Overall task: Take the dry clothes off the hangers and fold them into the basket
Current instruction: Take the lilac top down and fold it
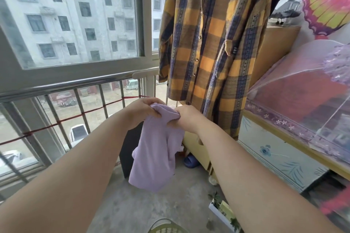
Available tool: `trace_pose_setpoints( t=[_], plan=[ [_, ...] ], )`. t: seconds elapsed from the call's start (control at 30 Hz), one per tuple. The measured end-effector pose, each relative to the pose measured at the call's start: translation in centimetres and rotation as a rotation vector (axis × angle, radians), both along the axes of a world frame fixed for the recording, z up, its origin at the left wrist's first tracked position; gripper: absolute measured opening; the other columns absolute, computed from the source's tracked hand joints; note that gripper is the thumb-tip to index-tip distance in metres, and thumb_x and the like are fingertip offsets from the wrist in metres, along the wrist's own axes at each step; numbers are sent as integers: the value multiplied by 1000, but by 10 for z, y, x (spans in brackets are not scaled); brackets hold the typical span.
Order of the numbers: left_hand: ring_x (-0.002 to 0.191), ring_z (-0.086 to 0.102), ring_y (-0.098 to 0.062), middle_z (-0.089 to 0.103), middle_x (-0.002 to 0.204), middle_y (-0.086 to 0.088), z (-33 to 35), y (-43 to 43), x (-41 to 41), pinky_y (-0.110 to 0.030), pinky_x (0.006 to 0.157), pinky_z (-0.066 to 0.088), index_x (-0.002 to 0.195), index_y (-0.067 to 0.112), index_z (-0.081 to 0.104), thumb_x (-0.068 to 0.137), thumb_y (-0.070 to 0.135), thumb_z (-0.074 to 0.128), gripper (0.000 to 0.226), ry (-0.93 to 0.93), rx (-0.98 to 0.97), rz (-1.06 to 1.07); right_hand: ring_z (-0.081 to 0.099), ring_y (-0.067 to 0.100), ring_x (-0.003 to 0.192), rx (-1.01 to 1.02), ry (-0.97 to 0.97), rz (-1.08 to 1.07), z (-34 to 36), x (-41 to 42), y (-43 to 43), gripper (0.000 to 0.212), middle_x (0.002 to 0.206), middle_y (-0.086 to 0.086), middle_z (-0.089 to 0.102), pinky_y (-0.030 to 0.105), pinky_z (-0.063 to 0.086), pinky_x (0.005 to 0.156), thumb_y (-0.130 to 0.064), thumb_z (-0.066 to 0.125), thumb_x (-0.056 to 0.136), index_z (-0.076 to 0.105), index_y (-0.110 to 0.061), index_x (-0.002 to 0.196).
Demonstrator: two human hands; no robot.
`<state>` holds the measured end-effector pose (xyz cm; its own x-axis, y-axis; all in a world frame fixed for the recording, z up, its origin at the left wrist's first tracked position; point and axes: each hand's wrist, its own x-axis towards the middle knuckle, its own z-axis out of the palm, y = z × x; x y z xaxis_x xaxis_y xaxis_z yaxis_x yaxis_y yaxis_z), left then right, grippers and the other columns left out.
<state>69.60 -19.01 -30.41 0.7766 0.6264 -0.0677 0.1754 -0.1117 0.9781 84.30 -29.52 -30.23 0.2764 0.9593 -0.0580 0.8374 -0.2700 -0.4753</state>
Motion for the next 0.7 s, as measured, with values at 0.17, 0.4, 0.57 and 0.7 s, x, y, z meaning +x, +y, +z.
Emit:
trace_pose_setpoints(
  t=[0.17,0.4,0.57,0.7],
  plan=[
    [97,62,-21,66,113,-4,-18,15,-3,-26,74,46,117,22,60,81,10,70,39,269,250,303,50,17,66,3,125,-122,-10,6,-2,17,74,3,52,24,37,55,-31,53,91,58,-17,84],
    [98,55,-15,63,121,1,-49,0,-4,-24,76,42,119,24,61,86,26,67,33,391,194,247,56,23,76,-72,356,-293,-50,8,-1,35,90,10,59,37,52,72,-27,60,90,63,-1,114],
    [109,58,-19,64,120,-1,-86,-4,-8,-29,88,47,116,23,63,87,23,65,29,423,99,235,53,24,81,-160,300,-444,-111,23,-14,32,92,9,56,33,48,75,-23,55,92,63,-2,114],
    [108,60,-19,65,116,-1,-127,-11,-7,-31,93,48,112,23,63,87,21,64,25,451,19,217,50,22,83,-249,317,-545,-166,31,-34,31,95,9,58,29,44,74,-22,55,91,64,-3,114]
  ],
)
